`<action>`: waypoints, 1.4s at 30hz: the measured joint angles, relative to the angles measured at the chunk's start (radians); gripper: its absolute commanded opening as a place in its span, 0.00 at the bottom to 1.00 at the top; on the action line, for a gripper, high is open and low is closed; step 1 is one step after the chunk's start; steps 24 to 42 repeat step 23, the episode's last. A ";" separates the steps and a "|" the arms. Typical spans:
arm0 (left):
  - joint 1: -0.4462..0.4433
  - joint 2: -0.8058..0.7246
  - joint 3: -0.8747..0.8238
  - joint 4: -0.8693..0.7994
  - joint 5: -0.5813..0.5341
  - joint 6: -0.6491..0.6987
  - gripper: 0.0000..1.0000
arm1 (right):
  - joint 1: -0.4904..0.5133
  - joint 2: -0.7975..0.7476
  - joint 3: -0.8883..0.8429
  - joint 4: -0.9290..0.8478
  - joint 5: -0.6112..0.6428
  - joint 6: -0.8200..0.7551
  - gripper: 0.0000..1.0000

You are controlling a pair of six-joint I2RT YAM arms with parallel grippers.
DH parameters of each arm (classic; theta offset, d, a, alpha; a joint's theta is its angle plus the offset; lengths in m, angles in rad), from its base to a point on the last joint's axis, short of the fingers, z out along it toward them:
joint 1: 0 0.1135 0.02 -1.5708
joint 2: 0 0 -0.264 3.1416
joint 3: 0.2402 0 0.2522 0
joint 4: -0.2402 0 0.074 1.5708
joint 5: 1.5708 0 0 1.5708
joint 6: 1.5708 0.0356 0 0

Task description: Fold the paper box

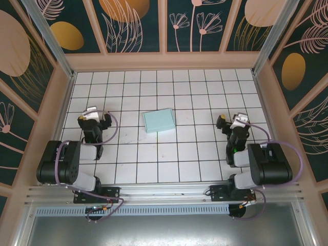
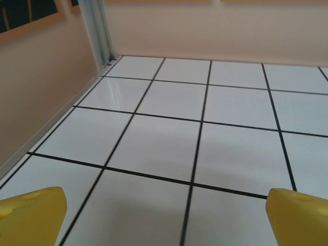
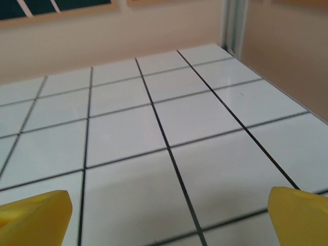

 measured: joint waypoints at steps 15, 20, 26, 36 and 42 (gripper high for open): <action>0.004 0.017 -0.032 0.151 0.066 -0.021 0.99 | -0.040 0.077 0.085 0.021 -0.108 -0.003 0.99; 0.004 0.017 -0.032 0.150 0.092 -0.019 0.99 | -0.040 0.077 0.085 0.021 -0.108 -0.003 0.99; 0.004 0.017 -0.032 0.150 0.097 -0.019 0.99 | -0.040 0.077 0.085 0.021 -0.108 -0.003 0.99; 0.004 0.017 -0.032 0.150 0.097 -0.019 0.99 | -0.040 0.077 0.085 0.021 -0.108 -0.003 0.99; 0.004 0.017 -0.032 0.150 0.097 -0.019 0.99 | -0.040 0.077 0.085 0.021 -0.108 -0.003 0.99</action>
